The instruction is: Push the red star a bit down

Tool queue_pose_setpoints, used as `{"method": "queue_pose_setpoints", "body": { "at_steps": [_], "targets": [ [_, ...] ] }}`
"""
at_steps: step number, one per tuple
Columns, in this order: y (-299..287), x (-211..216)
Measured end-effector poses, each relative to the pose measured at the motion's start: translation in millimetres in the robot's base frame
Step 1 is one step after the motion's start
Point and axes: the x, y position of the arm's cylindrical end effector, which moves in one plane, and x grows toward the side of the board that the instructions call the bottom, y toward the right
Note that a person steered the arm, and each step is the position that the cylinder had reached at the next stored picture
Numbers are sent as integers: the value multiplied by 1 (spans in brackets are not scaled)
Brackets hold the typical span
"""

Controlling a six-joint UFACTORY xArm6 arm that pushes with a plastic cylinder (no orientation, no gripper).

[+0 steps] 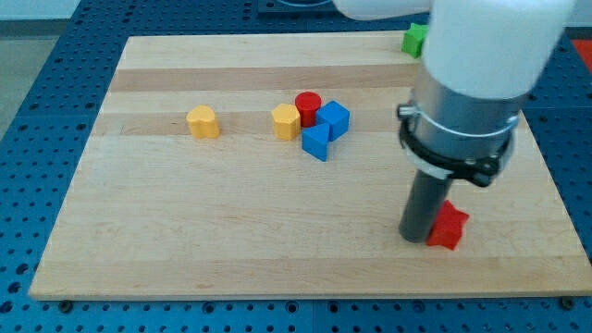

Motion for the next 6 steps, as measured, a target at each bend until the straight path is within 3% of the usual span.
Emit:
{"method": "queue_pose_setpoints", "body": {
  "at_steps": [2, 4, 6],
  "targets": [
    [5, -54],
    [66, -45],
    [32, -63]
  ]
}}
